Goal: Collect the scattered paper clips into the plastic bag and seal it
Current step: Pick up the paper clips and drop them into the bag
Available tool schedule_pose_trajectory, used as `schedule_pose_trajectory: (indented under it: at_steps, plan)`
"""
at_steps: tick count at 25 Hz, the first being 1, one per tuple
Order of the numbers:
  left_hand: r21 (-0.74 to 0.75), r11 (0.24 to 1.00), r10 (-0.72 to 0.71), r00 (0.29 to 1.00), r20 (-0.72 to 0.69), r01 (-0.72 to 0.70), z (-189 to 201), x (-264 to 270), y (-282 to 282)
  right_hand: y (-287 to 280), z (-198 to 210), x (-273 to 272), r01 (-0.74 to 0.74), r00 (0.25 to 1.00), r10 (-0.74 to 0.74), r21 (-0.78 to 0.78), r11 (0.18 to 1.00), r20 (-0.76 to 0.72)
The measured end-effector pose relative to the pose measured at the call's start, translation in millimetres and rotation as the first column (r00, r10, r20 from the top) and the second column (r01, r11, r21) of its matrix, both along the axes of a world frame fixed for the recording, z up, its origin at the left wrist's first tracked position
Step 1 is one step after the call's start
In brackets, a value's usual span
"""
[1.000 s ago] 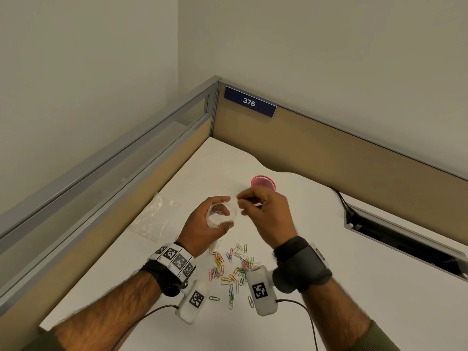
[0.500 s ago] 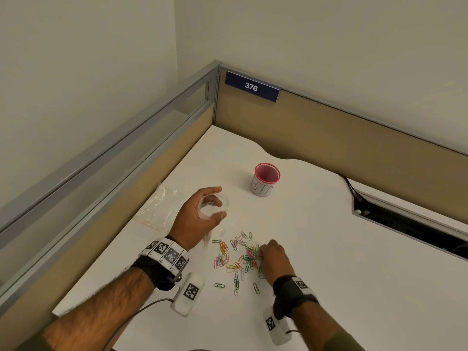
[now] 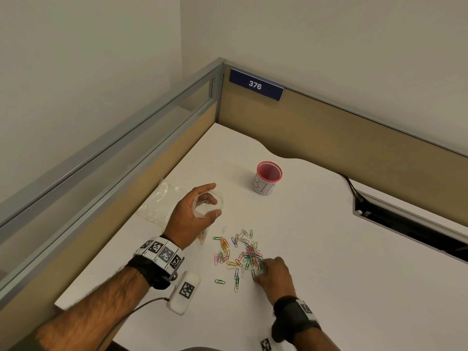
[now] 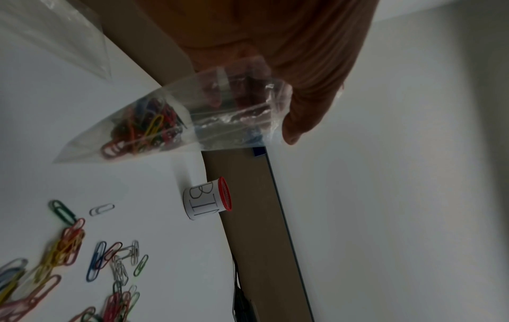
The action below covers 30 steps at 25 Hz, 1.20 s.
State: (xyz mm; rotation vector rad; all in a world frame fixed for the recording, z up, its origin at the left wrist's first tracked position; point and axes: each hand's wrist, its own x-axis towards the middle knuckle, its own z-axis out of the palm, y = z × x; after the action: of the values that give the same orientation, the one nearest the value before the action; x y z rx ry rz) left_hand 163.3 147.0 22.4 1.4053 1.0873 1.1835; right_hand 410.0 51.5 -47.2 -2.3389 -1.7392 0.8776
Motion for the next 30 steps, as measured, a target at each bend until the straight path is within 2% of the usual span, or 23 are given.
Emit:
schedule_pose_trajectory:
  at_steps: [5,7,9,11,12,17,20,24,28,30]
  plan:
    - [-0.003,1.000,-0.013,1.000,-0.005,0.013,-1,8,2,44,6,-11,0.070,0.990,-0.059,0.090,0.993,-0.129]
    - [0.008,1.000,-0.012,1.000,0.008,0.012,-2,8,4,53,8,-6,0.017,0.997,-0.011,0.066,0.998,-0.081]
    - [0.012,1.000,-0.017,1.000,0.017,0.017,-1,8,5,56,9,-3,-0.152,0.988,0.152,-0.015,0.988,0.021]
    - [0.008,1.000,-0.022,1.000,0.014,0.022,0,9,6,57,7,-6,-0.318,0.938,0.326,-0.079,0.945,0.118]
    - [0.005,1.000,-0.023,1.000,0.009,0.023,-1,9,6,57,6,-9,-0.356,0.919,0.364,-0.081,0.931,0.148]
    - [-0.007,1.000,-0.022,1.000,0.014,0.022,0,10,7,60,-1,-23,-0.392,0.896,0.373,0.033,0.919,0.241]
    - [-0.011,1.000,-0.023,1.000,0.011,0.023,2,9,8,62,-4,-23,-0.389,0.894,0.366,0.042,0.920,0.259]
    - [-0.012,1.000,-0.015,1.000,0.020,0.016,5,12,9,67,3,-12,-0.305,0.936,0.285,0.069,0.950,0.209]
    - [-0.006,1.000,-0.026,1.000,0.017,0.026,7,15,10,69,27,2,-0.162,0.987,0.159,0.151,0.975,0.035]
    - [-0.002,1.000,-0.031,0.999,0.006,0.031,8,17,10,69,52,4,-0.084,0.988,0.110,0.218,0.972,-0.111]
